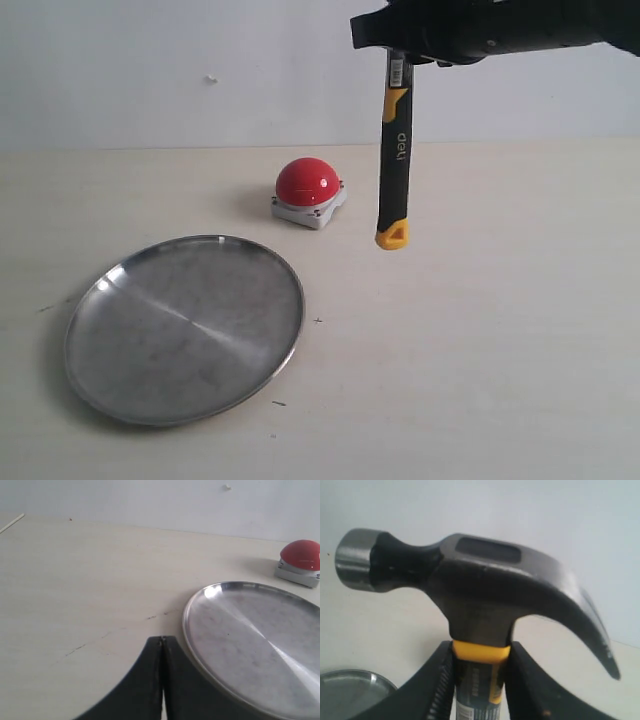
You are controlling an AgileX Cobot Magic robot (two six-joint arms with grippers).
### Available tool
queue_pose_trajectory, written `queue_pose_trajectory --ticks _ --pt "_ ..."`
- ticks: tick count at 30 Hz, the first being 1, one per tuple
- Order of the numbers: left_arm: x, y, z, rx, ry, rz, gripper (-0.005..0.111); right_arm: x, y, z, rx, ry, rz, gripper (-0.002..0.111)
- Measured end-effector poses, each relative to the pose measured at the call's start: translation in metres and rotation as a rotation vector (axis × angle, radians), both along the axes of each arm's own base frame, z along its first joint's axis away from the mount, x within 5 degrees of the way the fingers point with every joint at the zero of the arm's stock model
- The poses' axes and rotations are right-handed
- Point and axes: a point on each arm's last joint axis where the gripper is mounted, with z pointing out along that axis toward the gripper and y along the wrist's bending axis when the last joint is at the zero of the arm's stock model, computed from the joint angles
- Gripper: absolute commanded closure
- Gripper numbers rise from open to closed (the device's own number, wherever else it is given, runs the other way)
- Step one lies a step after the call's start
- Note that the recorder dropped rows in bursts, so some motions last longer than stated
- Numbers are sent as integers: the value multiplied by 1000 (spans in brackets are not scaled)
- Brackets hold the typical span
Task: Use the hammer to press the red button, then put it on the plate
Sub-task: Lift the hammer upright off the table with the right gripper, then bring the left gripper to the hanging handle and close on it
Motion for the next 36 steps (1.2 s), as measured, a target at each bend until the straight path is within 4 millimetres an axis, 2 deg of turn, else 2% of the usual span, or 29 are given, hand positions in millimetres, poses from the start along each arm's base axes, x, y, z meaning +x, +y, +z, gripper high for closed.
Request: queue_pose_trajectory --ticks 6,25,28,36 --pt "0 0 0 0 0 0 107 -5 -3 6 -2 -4 -1 108" --pt "0 0 0 35 -6 -5 107 -7 -2 4 72 71 -27 108" --pt "2 1 8 83 -102 -12 107 -7 -2 4 72 71 -27 108" --pt "0 -1 51 -78 -576 -16 107 -7 -2 4 72 71 -27 108"
